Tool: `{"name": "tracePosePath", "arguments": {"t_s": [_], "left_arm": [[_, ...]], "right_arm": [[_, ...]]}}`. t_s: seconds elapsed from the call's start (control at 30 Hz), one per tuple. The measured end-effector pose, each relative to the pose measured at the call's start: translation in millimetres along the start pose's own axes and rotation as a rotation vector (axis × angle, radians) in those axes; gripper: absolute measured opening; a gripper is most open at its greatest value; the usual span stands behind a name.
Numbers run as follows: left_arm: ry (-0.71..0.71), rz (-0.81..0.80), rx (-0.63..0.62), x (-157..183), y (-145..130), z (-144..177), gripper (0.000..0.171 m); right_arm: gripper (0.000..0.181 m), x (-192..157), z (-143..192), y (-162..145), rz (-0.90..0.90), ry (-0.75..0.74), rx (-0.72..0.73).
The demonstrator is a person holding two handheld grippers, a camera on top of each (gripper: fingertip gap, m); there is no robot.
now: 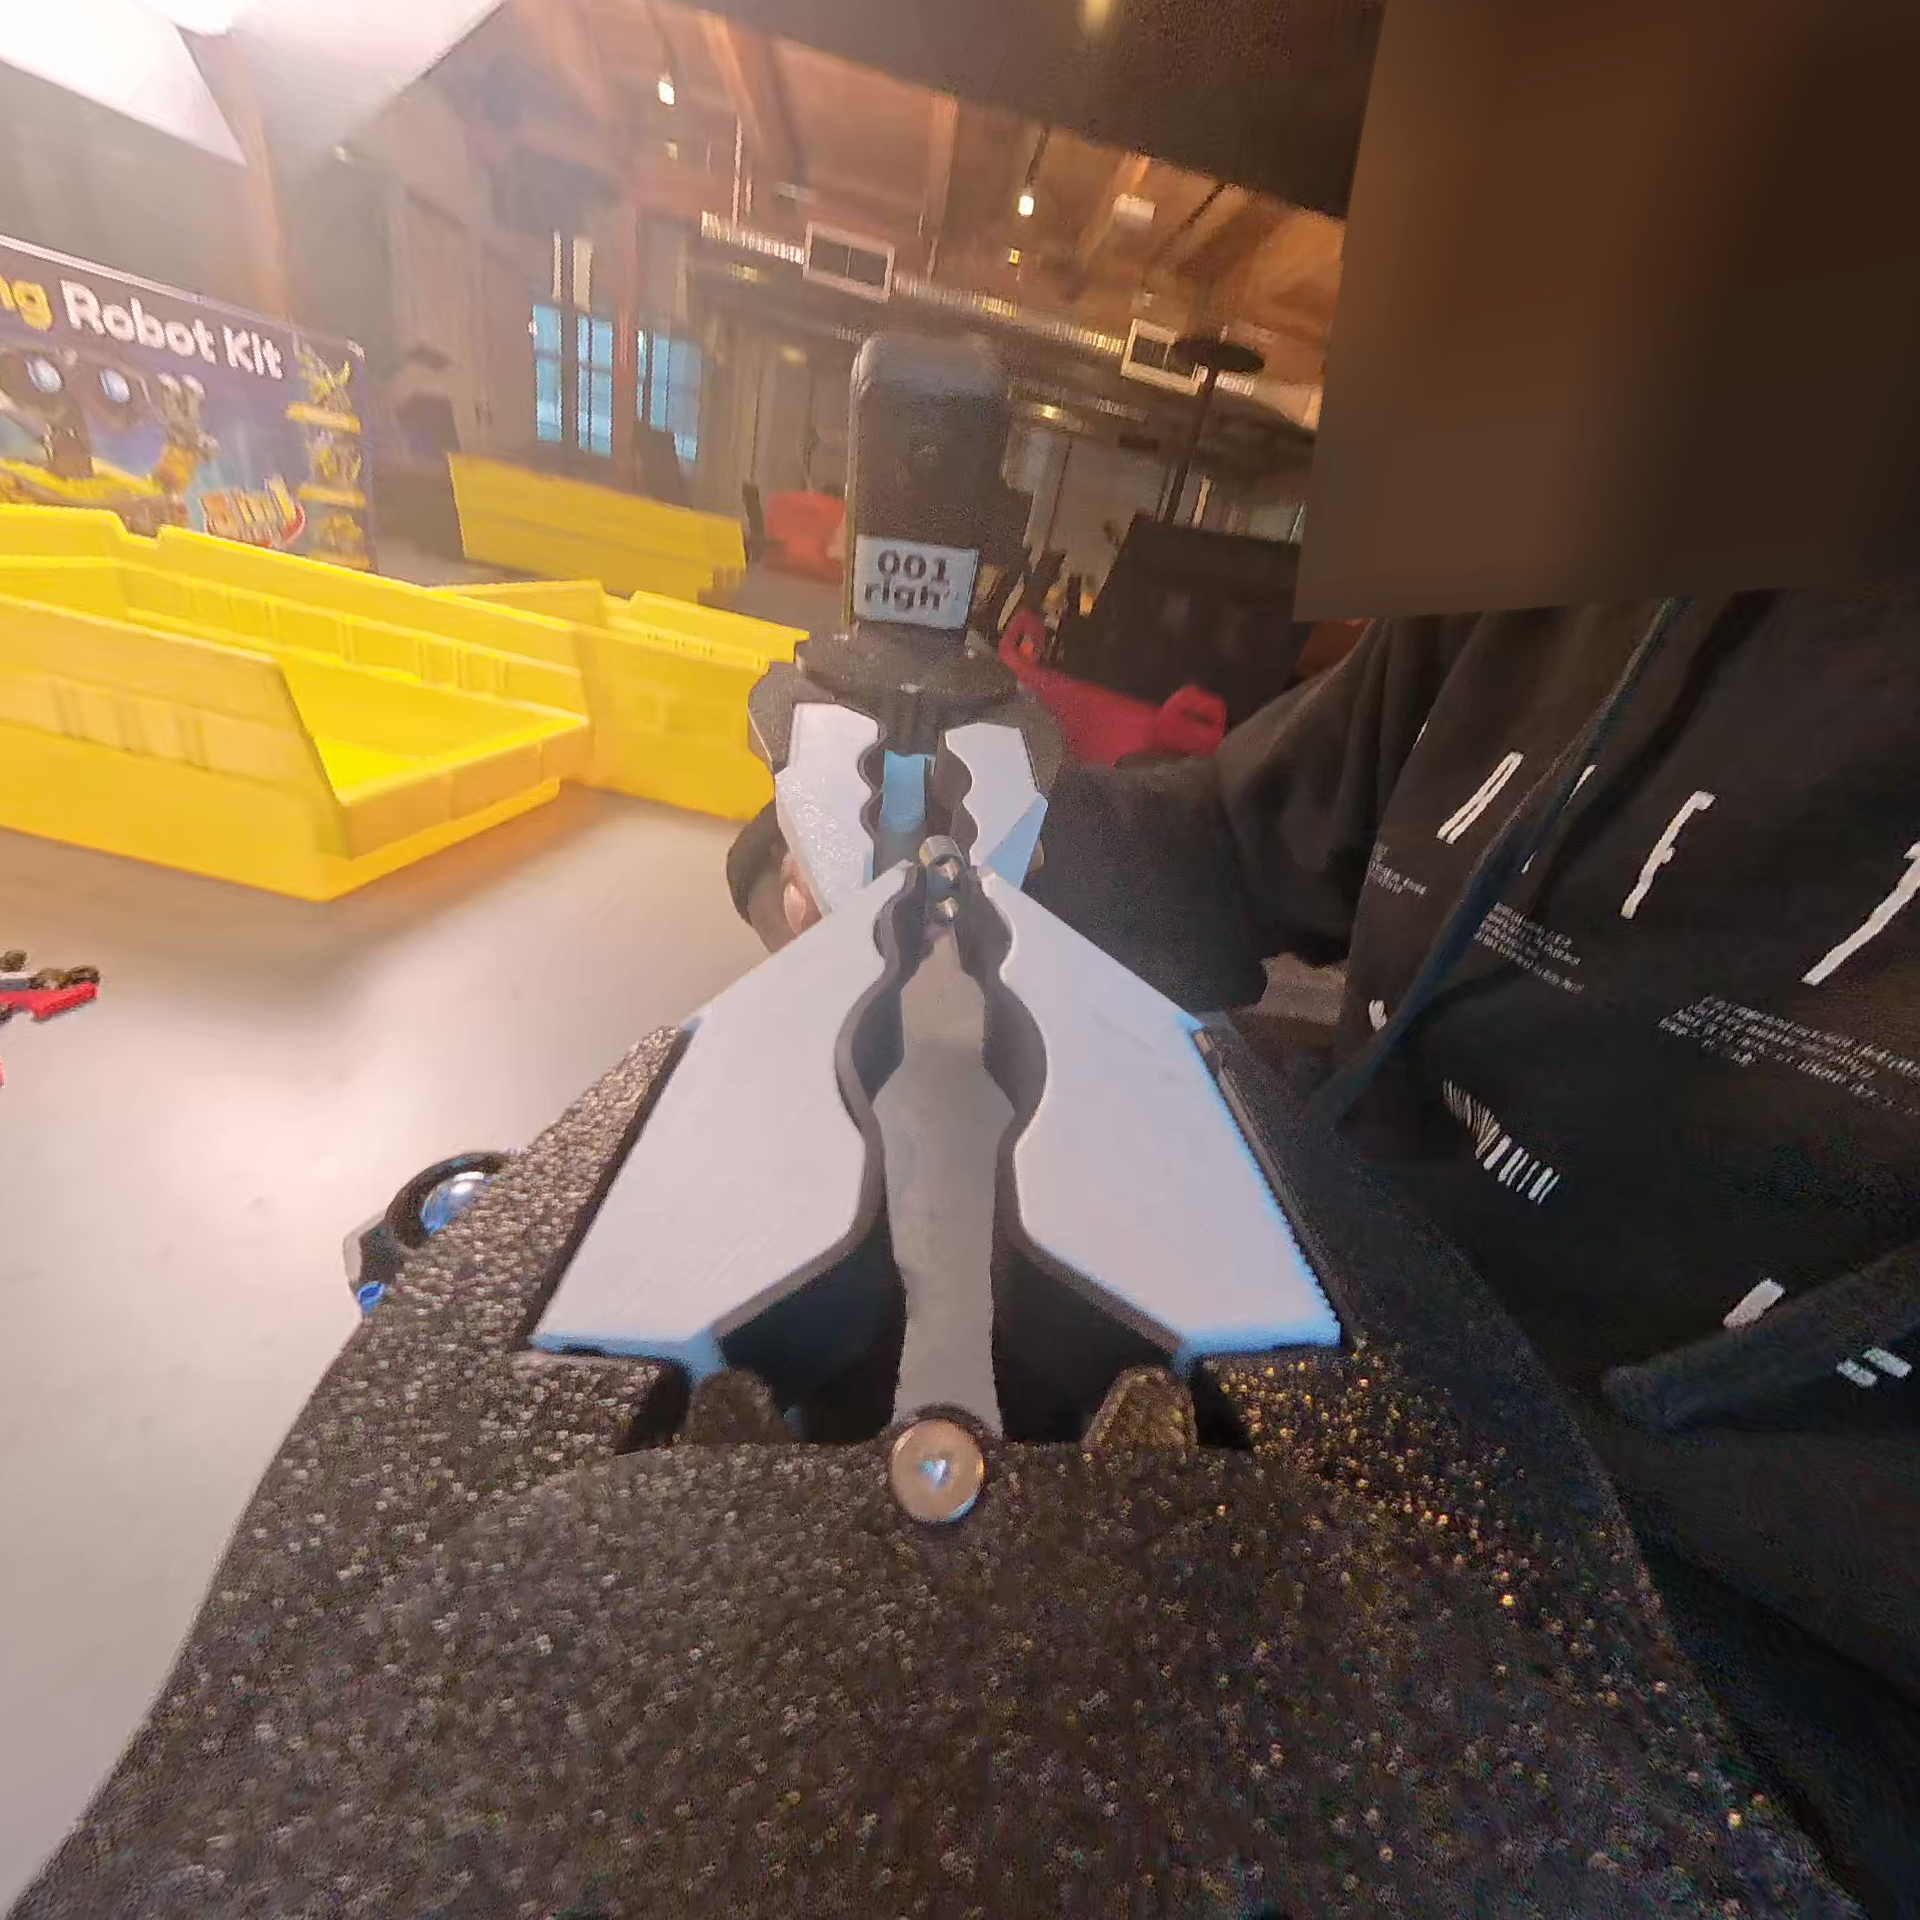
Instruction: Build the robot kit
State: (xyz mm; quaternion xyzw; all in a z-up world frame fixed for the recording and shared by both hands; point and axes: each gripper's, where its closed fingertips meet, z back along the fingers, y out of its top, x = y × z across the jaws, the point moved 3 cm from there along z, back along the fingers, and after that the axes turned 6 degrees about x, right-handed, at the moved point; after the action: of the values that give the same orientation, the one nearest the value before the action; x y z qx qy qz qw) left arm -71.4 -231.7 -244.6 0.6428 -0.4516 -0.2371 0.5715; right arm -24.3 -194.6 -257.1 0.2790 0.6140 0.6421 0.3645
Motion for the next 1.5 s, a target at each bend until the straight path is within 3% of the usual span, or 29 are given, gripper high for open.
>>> {"name": "tracePosePath", "arguments": {"t_s": [0.17,0.37,0.67,1.1,1.5], "left_arm": [[-0.013,-0.019,0.057,3,6,-2,0.006],[-0.017,-0.05,0.05,5,3,-4,0.007],[0.109,-0.15,-0.138,-6,-16,-2,0.008],[0.135,-0.272,-0.318,-6,-34,-1,0.007],[0.131,-0.271,-0.384,-5,-43,-1,0.007]], "right_arm": [[0.01,-4,-3,19,-0.036,0.009,0.117],[0.008,-6,-4,20,-0.048,0.009,0.121],[0.007,3,-2,0,0.083,-0.085,-0.062],[0.007,2,-2,-17,0.183,-0.088,-0.226],[0.007,0,-3,-25,0.206,-0.076,-0.278]]}}
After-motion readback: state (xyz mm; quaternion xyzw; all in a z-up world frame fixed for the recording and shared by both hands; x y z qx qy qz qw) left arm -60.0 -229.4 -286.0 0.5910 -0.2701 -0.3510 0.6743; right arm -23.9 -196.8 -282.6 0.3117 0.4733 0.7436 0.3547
